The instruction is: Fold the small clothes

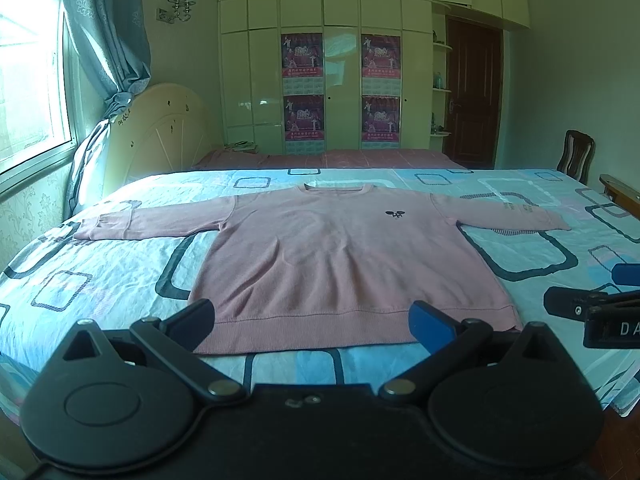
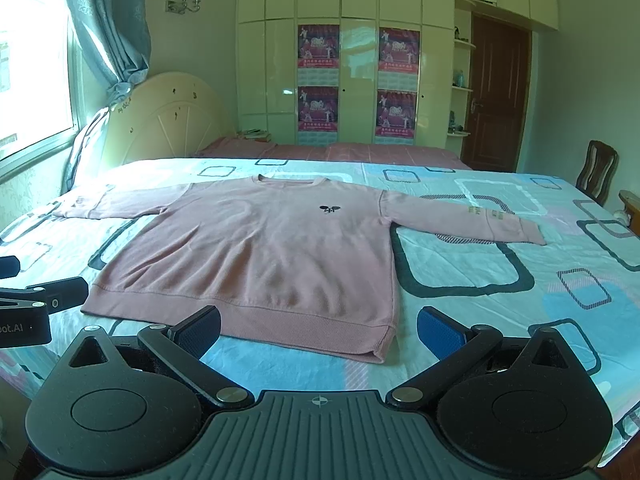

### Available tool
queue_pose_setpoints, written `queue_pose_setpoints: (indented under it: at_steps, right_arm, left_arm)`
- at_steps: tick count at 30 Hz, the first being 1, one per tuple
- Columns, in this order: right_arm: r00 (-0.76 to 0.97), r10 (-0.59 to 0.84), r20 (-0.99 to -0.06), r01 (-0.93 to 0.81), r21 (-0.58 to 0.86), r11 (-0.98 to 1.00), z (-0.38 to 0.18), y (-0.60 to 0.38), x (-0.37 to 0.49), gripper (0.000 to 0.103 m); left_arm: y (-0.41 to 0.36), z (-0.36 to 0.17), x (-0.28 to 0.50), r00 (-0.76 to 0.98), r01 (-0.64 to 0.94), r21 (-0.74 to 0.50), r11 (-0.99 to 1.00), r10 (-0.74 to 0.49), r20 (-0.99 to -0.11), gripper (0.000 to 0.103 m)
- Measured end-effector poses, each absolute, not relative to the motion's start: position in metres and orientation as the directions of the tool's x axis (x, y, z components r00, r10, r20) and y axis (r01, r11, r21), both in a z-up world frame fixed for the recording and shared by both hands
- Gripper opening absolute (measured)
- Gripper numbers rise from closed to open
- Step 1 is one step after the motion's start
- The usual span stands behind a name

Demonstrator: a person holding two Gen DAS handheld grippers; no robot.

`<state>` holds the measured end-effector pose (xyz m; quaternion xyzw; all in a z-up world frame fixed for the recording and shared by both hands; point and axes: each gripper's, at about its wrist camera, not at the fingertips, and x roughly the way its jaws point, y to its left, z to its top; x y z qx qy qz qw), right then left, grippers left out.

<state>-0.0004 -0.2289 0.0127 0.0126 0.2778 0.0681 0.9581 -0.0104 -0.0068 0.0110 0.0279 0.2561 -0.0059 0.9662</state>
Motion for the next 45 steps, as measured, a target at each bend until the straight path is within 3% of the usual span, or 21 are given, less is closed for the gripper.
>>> queue_pose_setpoints:
  at_steps: [14,25,35,40,45]
  right_arm:
    - [0.842,0.107,-0.530,-0.088,0.060,0.994,0.010,-0.233,0.024,0.103]
    - [0.851,0.025,-0.525,0.016,0.074,0.997,0.002,-0.259,0.099,0.103]
    - [0.840,-0.079,-0.536,0.144,0.080,0.986,-0.002,-0.288,0.190,0.103]
    - [0.856,-0.133,-0.499,0.192,0.070,0.979,-0.006,-0.304,0.220,0.103]
    - [0.815,-0.206,-0.541,0.302,0.092,0.949,-0.014,-0.350,0.241,0.103]
  left_arm:
    - [0.005,0.009,0.017,0.868,0.021,0.063,0.998,0.013,-0.497,0.103]
    - [0.015,-0.003,0.102,0.855,0.029,0.031,0.999,-0.009,-0.518,0.103]
    - [0.025,-0.014,0.198,0.813,0.110,-0.029,0.994,-0.107,-0.572,0.103]
    - [0.022,-0.016,0.236,0.784,0.173,-0.032,0.984,-0.158,-0.600,0.102]
    - [0.011,-0.026,0.264,0.763,0.179,-0.086,0.980,-0.194,-0.617,0.102]
